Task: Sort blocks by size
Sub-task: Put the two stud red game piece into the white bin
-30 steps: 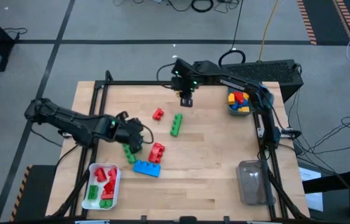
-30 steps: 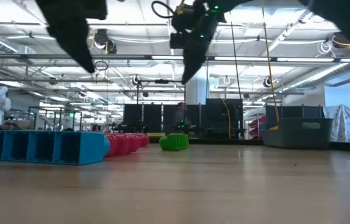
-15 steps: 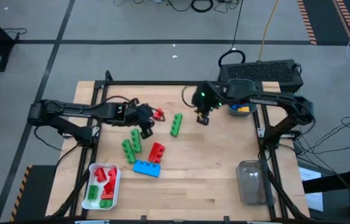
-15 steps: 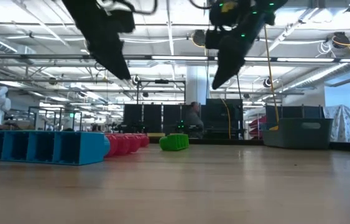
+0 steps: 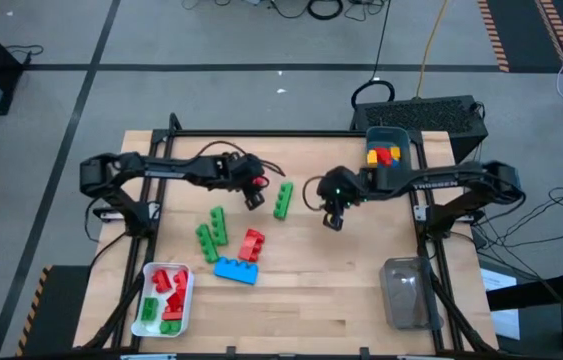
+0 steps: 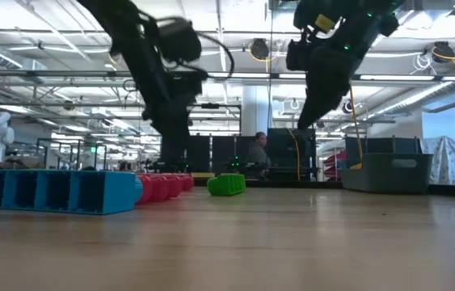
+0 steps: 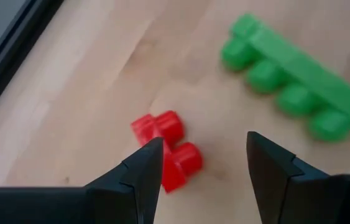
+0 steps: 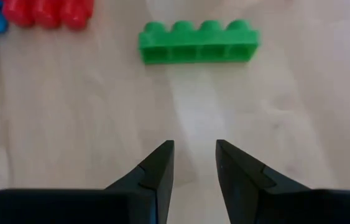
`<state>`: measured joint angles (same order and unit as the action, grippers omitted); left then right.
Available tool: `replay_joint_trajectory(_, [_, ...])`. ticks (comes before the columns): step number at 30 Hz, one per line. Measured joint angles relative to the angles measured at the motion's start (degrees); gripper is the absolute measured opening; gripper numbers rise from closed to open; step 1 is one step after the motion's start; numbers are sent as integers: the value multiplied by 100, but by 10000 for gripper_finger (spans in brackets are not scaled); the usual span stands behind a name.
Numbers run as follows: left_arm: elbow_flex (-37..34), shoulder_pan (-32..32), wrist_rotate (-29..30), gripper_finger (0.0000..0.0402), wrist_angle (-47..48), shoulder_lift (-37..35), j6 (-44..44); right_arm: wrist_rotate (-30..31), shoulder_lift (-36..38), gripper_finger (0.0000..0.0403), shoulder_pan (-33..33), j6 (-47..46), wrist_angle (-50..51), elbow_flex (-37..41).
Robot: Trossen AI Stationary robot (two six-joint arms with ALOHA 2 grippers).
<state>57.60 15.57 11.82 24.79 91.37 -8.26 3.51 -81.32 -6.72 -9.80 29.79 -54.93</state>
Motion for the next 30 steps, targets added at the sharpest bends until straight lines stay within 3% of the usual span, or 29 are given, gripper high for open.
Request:
replay_joint_trajectory(12, [0, 703, 18, 181, -171, 671, -73, 529, 0, 104, 825, -923, -388, 460])
replay_joint_trajectory(24, [35, 870, -622, 179, -444, 1263, -192, 640, 0, 105, 1154, -1155, -536, 461])
replay_joint_trajectory(30, [28, 868, -645, 138, -451, 1286, -163, 977, 0, 105, 1279, -1438, -561, 461])
